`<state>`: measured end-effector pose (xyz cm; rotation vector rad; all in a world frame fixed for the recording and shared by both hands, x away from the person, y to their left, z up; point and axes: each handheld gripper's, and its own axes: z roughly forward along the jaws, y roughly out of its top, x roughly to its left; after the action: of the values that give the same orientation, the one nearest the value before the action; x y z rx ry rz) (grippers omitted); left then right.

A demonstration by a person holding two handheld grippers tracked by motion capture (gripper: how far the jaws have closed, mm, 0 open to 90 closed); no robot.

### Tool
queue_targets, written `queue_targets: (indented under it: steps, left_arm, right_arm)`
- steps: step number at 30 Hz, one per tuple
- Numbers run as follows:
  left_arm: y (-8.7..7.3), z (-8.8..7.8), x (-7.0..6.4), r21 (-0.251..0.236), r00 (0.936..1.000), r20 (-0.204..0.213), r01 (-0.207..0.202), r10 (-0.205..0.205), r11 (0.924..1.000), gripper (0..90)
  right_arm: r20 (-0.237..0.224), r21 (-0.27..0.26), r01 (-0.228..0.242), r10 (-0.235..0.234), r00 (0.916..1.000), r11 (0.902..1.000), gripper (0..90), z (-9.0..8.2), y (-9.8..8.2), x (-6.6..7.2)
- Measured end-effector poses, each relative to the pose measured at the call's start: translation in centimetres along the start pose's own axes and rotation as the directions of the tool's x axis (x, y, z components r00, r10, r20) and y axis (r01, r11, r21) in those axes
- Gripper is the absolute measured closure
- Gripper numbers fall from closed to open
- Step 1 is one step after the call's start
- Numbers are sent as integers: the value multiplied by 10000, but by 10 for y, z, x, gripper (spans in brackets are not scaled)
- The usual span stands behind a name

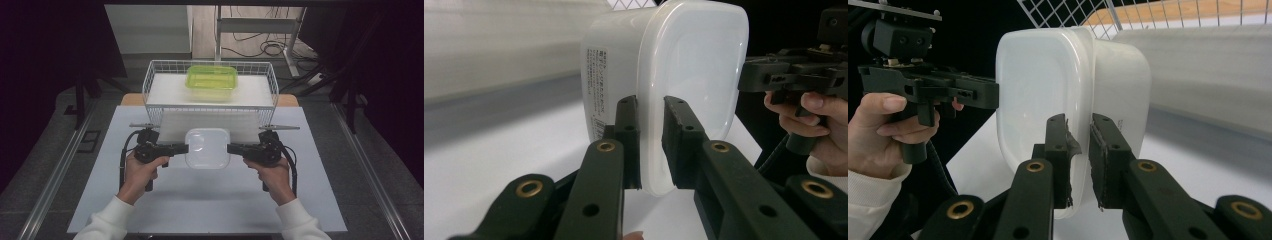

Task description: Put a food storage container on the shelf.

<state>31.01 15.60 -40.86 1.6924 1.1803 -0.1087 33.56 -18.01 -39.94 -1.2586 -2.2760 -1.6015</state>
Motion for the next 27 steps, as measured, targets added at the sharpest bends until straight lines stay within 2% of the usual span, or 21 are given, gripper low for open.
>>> queue_targets:
  steps: [9,19,27]
  left_arm:
    - [16,-5,-6,-233,9998,3,-178,178,9996,778]
    - [40,-10,-13,-414,9991,-70,-411,409,9983,778]
    - [63,-19,-23,-638,9970,-113,-768,762,9950,781]
  right_arm:
    - [17,-235,234,-233,9997,9995,786,-5,15,5]
    - [48,-502,371,-369,9993,9980,786,-10,37,7]
    - [45,-775,528,-526,9986,9956,785,-15,58,10]
